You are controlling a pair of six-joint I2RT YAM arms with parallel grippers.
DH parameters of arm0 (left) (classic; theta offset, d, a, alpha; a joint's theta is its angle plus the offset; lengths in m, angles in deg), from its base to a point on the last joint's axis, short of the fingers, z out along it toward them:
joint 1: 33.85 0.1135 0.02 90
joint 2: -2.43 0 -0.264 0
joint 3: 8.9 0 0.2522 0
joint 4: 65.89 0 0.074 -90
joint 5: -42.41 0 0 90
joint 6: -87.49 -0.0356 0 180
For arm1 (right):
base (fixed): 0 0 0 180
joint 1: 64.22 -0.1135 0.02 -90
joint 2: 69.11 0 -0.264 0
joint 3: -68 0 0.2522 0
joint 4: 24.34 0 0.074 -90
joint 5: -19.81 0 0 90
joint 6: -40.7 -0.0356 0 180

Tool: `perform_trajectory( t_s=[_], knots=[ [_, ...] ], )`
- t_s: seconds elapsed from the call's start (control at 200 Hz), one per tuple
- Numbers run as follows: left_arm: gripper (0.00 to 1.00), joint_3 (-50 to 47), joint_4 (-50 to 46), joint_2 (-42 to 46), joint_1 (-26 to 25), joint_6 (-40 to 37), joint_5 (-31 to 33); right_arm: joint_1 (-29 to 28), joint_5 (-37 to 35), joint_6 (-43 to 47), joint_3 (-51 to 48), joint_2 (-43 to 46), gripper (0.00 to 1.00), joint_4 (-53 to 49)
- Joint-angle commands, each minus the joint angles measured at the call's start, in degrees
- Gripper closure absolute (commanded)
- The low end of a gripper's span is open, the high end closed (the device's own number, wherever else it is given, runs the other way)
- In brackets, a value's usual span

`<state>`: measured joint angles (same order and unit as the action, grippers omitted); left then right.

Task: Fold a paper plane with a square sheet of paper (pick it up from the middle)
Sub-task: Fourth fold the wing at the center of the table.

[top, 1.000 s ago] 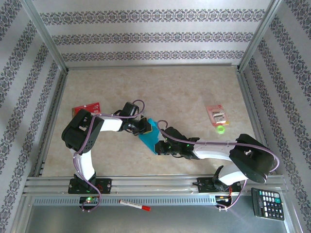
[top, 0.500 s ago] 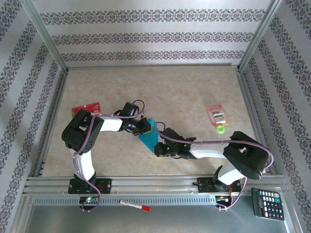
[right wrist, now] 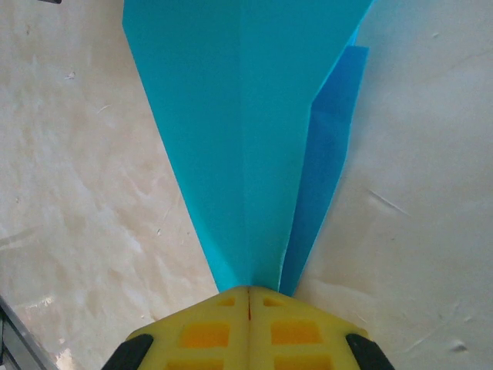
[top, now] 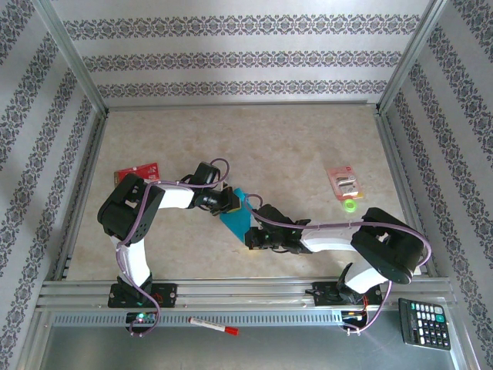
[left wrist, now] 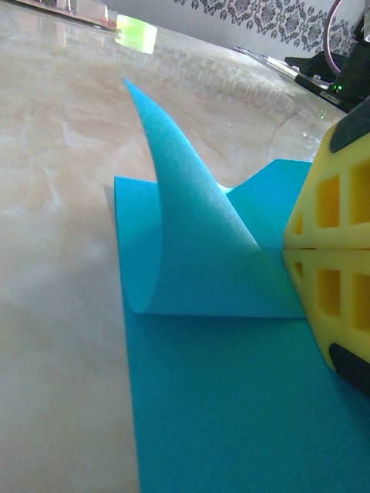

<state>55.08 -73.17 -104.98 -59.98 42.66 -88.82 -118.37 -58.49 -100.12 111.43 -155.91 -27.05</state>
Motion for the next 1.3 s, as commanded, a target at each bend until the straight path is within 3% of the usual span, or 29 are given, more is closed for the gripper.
perform_trajectory(
  t_s=[0.0,0.774,1.079,1.294],
  knots=[
    [0.93,-1.1,-6.3,-0.3,1.1,-2.0,4.3,-0.1,0.6,-0.2,-2.0,-0.4,0.96,-2.0],
    [0.93,-0.9,-7.0,-0.8,1.1,-2.4,4.9,-4.4,0.2,-2.9,-5.7,3.5,0.98,-5.1],
    [0.93,-0.9,-6.9,-1.0,1.1,-2.5,4.9,-2.3,-1.4,0.5,-1.0,11.9,0.98,-11.0],
    [0.93,-0.8,-6.8,-1.0,1.1,-2.4,4.8,-0.1,1.6,1.9,4.1,7.8,0.97,-8.4]
  ],
)
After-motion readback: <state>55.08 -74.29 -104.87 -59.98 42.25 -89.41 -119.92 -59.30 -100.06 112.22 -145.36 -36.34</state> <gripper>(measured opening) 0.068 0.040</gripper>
